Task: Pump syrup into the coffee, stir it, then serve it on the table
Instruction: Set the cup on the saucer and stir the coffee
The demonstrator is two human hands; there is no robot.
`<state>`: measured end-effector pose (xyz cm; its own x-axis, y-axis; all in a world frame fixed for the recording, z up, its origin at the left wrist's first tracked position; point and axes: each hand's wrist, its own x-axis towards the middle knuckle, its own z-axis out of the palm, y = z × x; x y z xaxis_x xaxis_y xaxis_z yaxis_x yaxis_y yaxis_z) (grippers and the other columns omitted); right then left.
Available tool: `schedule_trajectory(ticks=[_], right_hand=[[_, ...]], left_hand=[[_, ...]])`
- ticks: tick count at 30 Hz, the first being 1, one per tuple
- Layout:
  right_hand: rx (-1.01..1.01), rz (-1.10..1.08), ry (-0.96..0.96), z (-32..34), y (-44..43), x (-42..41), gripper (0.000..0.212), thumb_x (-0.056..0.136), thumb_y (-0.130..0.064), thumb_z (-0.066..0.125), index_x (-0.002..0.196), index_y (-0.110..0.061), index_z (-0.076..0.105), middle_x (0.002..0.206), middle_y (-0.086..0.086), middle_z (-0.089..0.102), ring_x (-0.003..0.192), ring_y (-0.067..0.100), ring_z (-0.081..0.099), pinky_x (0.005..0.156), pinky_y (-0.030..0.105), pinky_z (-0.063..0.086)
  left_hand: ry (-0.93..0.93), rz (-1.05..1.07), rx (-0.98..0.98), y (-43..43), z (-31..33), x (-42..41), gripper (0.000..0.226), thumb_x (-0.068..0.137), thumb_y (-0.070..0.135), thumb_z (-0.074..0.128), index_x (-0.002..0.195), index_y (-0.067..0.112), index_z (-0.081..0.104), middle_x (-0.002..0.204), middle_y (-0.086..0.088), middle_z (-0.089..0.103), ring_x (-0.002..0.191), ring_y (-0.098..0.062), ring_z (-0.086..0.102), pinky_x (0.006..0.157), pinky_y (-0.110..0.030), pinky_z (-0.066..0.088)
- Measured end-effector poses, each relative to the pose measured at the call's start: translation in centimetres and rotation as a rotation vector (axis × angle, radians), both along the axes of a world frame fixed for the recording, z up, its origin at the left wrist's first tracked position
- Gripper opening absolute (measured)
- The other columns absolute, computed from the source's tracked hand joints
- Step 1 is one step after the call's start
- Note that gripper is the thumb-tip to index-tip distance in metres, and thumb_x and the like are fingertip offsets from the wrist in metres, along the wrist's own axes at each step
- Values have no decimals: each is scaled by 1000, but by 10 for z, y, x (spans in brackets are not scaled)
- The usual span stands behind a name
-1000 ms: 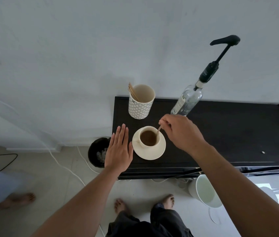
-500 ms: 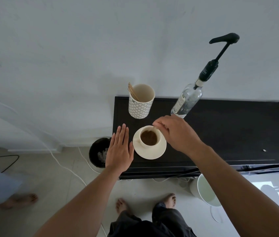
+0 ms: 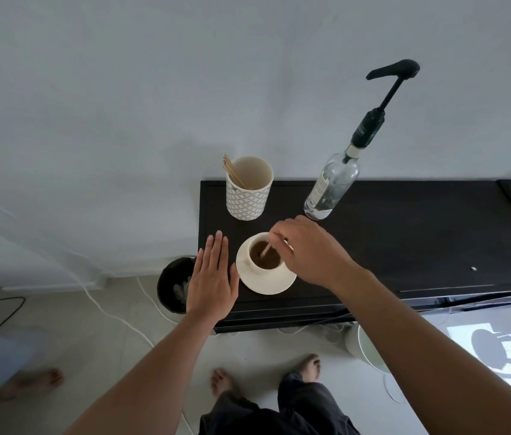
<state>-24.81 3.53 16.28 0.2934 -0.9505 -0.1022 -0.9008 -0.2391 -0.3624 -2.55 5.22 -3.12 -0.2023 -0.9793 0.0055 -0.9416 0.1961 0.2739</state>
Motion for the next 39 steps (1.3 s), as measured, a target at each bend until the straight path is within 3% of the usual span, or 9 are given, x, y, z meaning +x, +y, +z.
schedule_trajectory(ticks=[2, 6, 12, 15, 19, 24, 29, 35, 39], right_hand=[[-27, -32, 33, 1, -1, 2, 30, 120, -37, 50, 123, -19, 74, 105, -4, 73, 95, 12, 63, 77, 22, 50], [-132, -99, 200, 6, -5, 3, 31, 121, -36, 46, 129, -19, 71, 114, 0, 76, 105, 17, 68, 92, 37, 64], [20, -33, -43, 6, -3, 3, 29, 120, -34, 54, 128, -21, 78, 114, -1, 79, 105, 15, 64, 96, 39, 59], [-10, -96, 49, 3, -4, -1, 31, 120, -36, 49, 121, -19, 74, 104, 0, 74, 97, 15, 65, 90, 44, 63], [-90, -161, 154, -1, -7, -4, 32, 121, -34, 49, 128, -18, 75, 115, 2, 79, 108, 18, 68, 96, 43, 64], [99, -125, -157, 1, -4, -5, 29, 116, -34, 62, 128, -21, 85, 113, 1, 84, 104, 13, 75, 99, 39, 64], [-77, -190, 106, 3, -6, -12, 31, 118, -35, 56, 124, -19, 83, 99, -2, 70, 94, 13, 64, 92, 42, 64], [72, -129, -163, 7, -3, -8, 30, 117, -35, 62, 131, -21, 84, 116, 0, 86, 114, 17, 71, 102, 43, 62], [16, -162, -36, 8, -4, -11, 31, 118, -35, 56, 128, -19, 82, 110, 1, 82, 107, 16, 69, 97, 45, 64]], left_hand=[[-7, -2, -5, 0, -2, 0, 70, 122, 46, 23, 181, 9, 13, 191, -9, 5, 177, -26, 3, 143, -49, 20], [0, 0, -17, -1, -5, 1, 70, 122, 45, 26, 181, 8, 16, 191, -10, 8, 177, -27, 5, 142, -50, 22], [-5, 1, -19, -1, -6, 1, 71, 121, 48, 23, 181, 9, 17, 191, -10, 8, 177, -27, 6, 143, -50, 21], [-2, 4, -15, -2, -5, 0, 72, 121, 48, 22, 180, 8, 18, 191, -10, 9, 177, -27, 7, 142, -50, 22], [-5, 5, -13, -2, -5, 0, 72, 121, 48, 22, 180, 8, 19, 191, -10, 9, 177, -27, 7, 142, -50, 23], [1, 2, -20, -2, -4, 1, 72, 121, 48, 23, 180, 8, 19, 190, -10, 11, 177, -28, 8, 142, -51, 24], [4, -4, -35, -2, -5, 1, 71, 120, 46, 26, 179, 6, 22, 190, -12, 14, 177, -29, 11, 141, -52, 26], [4, -5, -37, -1, -3, 1, 72, 120, 47, 24, 179, 5, 22, 190, -13, 14, 176, -30, 12, 141, -52, 27], [5, -4, -33, -1, -4, 0, 73, 119, 49, 21, 179, 7, 21, 190, -12, 13, 176, -29, 11, 141, -52, 27]])
